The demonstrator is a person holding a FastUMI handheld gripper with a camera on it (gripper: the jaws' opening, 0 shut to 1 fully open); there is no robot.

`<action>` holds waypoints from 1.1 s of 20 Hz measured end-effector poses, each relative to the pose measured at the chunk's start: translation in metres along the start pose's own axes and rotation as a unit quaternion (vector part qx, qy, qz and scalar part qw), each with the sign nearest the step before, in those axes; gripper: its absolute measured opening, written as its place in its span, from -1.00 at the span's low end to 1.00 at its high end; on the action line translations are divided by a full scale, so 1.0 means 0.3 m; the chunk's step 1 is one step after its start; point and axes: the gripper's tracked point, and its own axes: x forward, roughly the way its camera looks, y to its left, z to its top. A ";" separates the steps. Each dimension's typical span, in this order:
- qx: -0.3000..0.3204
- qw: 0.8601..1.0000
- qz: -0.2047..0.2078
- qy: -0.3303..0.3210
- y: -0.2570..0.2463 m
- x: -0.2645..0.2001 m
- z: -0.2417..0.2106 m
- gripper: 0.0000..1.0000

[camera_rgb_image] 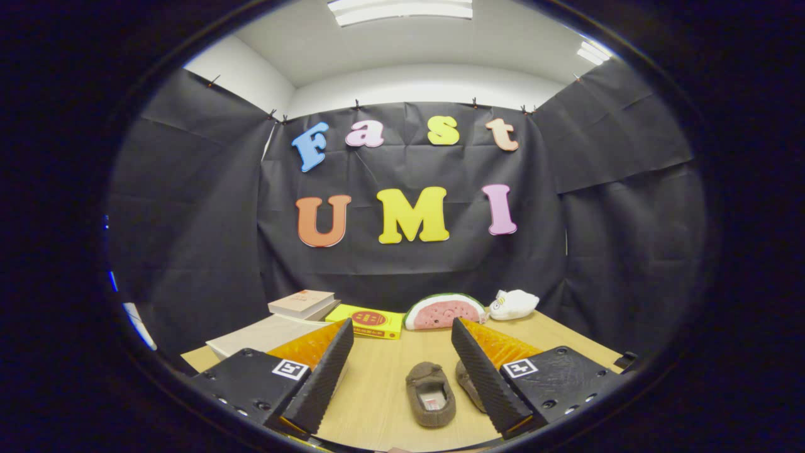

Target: Open the storage box then place both shoes into the box .Put the left shoe in first, then the right shoe, with the right side of both shoes facing outward in a uniform manner.

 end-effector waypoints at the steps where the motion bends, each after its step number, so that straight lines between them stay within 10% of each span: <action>1: 0.003 1.000 0.005 0.005 -0.007 0.022 -0.012 0.91; 13: 0.066 0.981 0.128 0.130 0.104 0.246 -0.182 0.91; 22: 0.192 0.908 0.252 0.275 0.260 0.354 -0.395 0.91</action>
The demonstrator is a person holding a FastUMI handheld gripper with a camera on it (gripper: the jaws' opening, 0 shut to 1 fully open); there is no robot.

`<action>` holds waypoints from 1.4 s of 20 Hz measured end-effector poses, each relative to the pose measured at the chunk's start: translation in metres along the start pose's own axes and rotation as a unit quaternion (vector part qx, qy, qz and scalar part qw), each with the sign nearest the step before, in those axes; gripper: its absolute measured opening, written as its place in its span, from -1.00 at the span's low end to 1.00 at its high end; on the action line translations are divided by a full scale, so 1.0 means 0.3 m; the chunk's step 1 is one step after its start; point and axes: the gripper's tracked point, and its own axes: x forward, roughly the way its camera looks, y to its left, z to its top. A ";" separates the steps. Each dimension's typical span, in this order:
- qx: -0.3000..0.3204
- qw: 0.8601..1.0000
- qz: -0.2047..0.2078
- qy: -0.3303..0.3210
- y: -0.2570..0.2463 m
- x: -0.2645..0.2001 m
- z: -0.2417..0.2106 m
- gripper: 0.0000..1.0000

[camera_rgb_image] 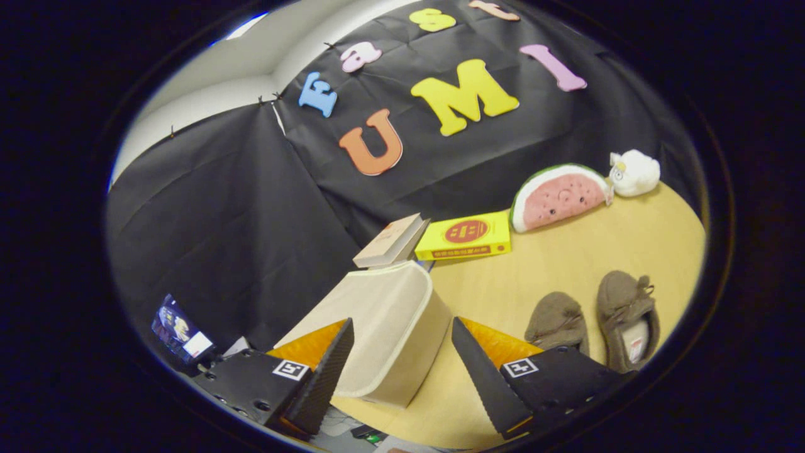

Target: Open the storage box then place both shoes into the box .Put the left shoe in first, then the right shoe, with the right side of both shoes facing outward in a uniform manner.

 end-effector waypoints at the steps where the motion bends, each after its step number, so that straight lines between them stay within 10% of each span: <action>1: 0.019 1.000 0.017 0.015 -0.003 0.024 -0.011 0.92; 11: 0.162 0.963 0.166 0.136 0.062 0.175 -0.071 0.89; 24: 0.246 0.939 0.168 0.170 0.009 0.310 -0.015 0.86; 28: 0.249 0.930 0.196 0.184 0.047 0.321 -0.029 0.56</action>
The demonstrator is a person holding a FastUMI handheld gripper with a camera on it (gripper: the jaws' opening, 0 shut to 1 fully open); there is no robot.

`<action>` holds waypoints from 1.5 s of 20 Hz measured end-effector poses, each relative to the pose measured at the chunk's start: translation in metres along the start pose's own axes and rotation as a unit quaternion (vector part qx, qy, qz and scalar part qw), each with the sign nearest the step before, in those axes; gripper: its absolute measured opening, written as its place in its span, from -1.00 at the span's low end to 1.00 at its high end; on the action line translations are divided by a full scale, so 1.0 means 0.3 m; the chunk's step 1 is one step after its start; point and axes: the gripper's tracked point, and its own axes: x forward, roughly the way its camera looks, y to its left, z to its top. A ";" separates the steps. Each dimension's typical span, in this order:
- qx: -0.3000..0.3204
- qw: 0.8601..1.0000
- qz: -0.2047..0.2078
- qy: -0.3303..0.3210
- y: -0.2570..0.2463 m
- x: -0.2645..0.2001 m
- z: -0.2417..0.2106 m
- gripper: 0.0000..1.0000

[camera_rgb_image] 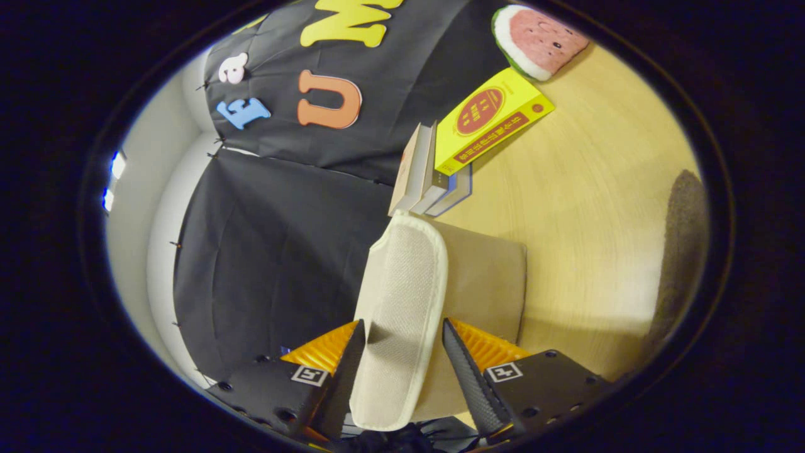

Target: Open the storage box then place both shoes into the box .Put the left shoe in first, then the right shoe, with the right side of both shoes facing outward in a uniform manner.

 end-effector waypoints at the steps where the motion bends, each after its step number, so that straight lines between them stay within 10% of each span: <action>1: -0.003 1.000 0.002 0.002 0.003 0.007 -0.001 0.47; 6: 0.000 1.000 0.008 0.000 0.015 -0.006 0.002 0.11; 11: 0.000 0.999 0.033 -0.017 0.057 -0.064 0.017 -0.88; 30: -0.087 0.991 0.096 -0.027 0.690 0.169 -0.040 -1.00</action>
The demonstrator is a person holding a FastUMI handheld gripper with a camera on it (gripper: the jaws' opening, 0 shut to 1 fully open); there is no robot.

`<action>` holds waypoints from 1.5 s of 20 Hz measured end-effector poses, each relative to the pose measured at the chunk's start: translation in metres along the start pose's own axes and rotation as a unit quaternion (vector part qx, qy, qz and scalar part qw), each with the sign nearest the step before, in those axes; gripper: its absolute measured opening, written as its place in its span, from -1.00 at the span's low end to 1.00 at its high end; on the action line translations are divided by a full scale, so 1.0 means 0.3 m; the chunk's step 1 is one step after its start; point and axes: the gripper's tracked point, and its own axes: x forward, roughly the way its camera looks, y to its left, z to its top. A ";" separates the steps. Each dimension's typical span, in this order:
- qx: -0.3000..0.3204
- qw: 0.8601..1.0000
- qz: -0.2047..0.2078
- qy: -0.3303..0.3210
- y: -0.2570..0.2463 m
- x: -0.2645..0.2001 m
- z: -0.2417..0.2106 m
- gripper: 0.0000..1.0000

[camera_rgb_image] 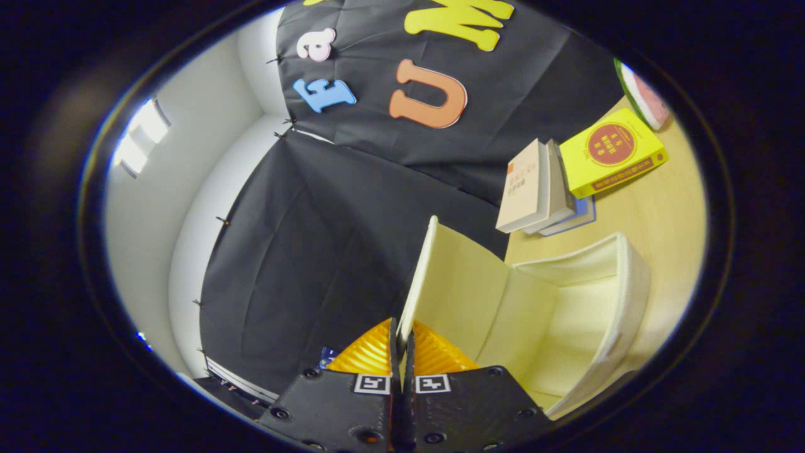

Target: Open the storage box then place both shoes into the box .Put the left shoe in first, then the right shoe, with the right side of both shoes facing outward in a uniform manner.

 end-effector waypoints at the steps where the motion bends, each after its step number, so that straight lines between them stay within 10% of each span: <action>1: 0.006 1.000 0.006 0.000 0.018 0.032 -0.004 -0.99; 8: 0.000 1.000 0.009 0.021 0.099 0.278 -0.075 -0.82; 14: 0.004 0.998 0.014 0.059 0.118 0.398 -0.193 0.33; 19: 0.010 0.999 0.026 0.032 0.105 0.353 -0.186 0.67; 24: -0.028 0.999 -0.029 -0.015 0.042 0.210 -0.155 0.87; 30: -0.111 0.970 -0.210 -0.058 -0.129 -0.024 -0.119 0.91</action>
